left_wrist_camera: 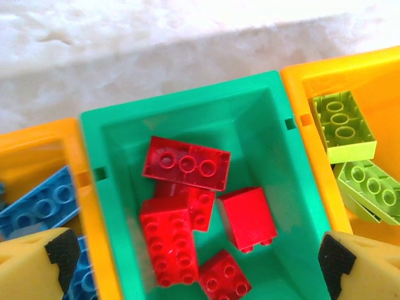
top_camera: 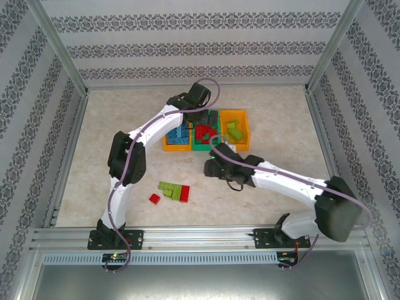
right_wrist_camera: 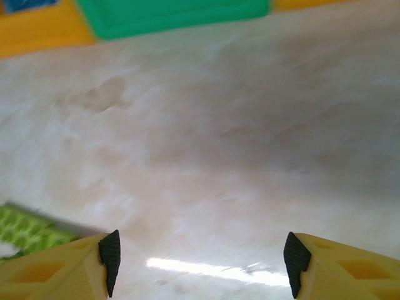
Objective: Sort the legos into containers by color
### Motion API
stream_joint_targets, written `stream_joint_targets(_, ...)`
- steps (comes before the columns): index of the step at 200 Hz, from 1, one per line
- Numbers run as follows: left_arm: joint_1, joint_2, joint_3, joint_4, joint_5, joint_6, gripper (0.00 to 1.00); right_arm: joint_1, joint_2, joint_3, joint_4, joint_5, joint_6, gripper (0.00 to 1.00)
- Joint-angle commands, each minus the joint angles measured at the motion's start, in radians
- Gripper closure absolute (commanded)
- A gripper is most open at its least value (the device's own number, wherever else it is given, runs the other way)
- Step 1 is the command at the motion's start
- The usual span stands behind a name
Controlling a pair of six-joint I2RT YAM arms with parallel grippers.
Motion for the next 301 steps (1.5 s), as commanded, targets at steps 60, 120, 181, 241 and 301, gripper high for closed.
stream_joint_targets(60,0.118,-0.184,-0.16,0.087,-0.026,-0.083,0.01,0.212,0.391,0.321,-0.1,-0.071,0.097,0.27)
stream_joint_targets(120,0.146,-0.263,-0.267,0.127,-0.024,-0.078,0.0,0.227,0.455,0.359,-0.165,-0.112,0.116,0.32)
stream_joint_targets(181,0.149,-0.308,-0.328,0.149,-0.028,-0.068,0.01,0.221,0.51,0.38,-0.18,-0.165,0.115,0.44)
stream_joint_targets(241,0.15,-0.343,-0.369,0.163,-0.02,-0.06,0.01,0.177,0.474,0.281,-0.169,-0.161,0.093,0.7)
stream_joint_targets(301,0.15,-0.362,-0.403,0.157,-0.036,-0.055,0.01,0.144,0.417,0.246,-0.172,-0.123,0.048,0.71)
